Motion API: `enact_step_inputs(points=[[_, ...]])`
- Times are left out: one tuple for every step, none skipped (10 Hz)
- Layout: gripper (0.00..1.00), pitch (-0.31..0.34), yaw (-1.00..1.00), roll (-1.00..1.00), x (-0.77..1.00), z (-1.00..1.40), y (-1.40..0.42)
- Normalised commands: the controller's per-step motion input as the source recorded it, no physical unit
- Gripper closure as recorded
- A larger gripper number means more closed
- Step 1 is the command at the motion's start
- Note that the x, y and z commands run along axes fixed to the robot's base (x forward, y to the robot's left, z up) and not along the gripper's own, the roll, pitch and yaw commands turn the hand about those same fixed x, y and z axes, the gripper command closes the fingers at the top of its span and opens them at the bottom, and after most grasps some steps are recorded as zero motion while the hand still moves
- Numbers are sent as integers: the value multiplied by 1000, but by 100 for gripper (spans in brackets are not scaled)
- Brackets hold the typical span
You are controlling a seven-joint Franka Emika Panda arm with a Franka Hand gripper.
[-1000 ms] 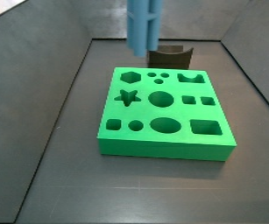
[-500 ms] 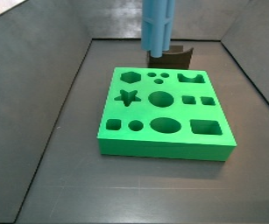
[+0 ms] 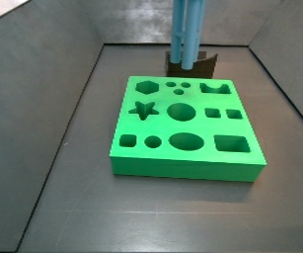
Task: Pick up the 3 prong object. Move up. Move to above the board. Insert the 3 prong object.
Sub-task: Insert the 3 prong object.
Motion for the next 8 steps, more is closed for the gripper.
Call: enact_step_inputs(points=[[100,0,300,104,163,-40,20],[100,0,0,24,0,-14,0],[100,-36,0,309,-106,-409,86],[100,-79,0,283,-189,-549,137],[100,-66,-29,229,-209,-477,154],[100,-4,-49,0,0,-77,0],[100,-3,0,0,0,-46,0],[100,-31,66,0,0,-169,-129]])
